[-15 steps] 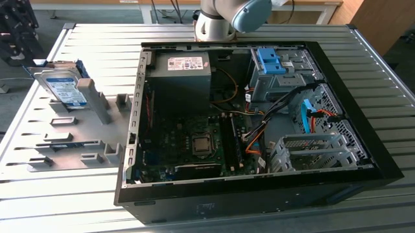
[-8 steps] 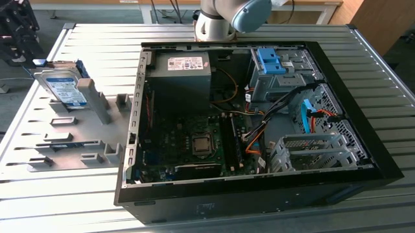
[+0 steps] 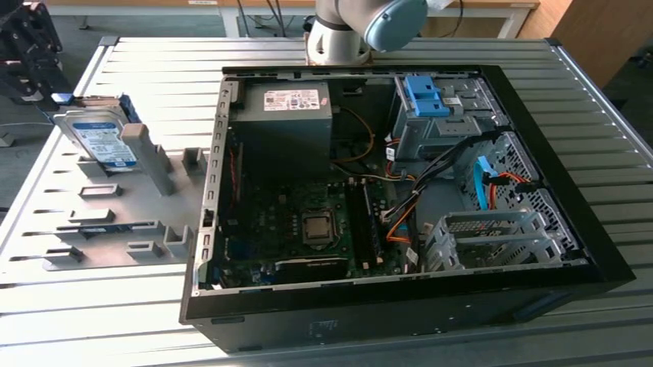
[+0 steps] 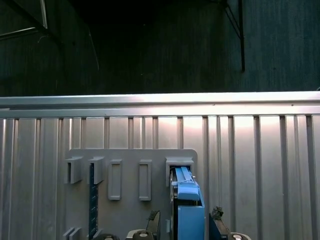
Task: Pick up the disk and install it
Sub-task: 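Pick up the disk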
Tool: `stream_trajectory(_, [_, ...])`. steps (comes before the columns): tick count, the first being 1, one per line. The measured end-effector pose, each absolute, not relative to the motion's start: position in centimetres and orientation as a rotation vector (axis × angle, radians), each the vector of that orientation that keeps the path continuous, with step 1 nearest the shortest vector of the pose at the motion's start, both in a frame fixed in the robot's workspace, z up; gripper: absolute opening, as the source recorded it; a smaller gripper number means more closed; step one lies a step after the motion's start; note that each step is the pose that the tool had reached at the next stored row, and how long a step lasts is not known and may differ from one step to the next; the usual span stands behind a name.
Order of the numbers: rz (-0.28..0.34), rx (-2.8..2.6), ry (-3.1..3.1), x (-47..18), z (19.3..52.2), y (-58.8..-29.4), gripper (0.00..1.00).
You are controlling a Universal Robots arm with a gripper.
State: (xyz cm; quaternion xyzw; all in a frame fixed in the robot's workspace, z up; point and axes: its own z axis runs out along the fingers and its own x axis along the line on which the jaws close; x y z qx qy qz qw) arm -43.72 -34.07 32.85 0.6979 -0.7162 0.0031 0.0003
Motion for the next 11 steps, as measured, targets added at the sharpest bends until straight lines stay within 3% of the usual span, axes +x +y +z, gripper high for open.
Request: stream_trajectory(11, [0.01, 2.2, -2.241, -44.0, 31.5, -34.1, 0.5])
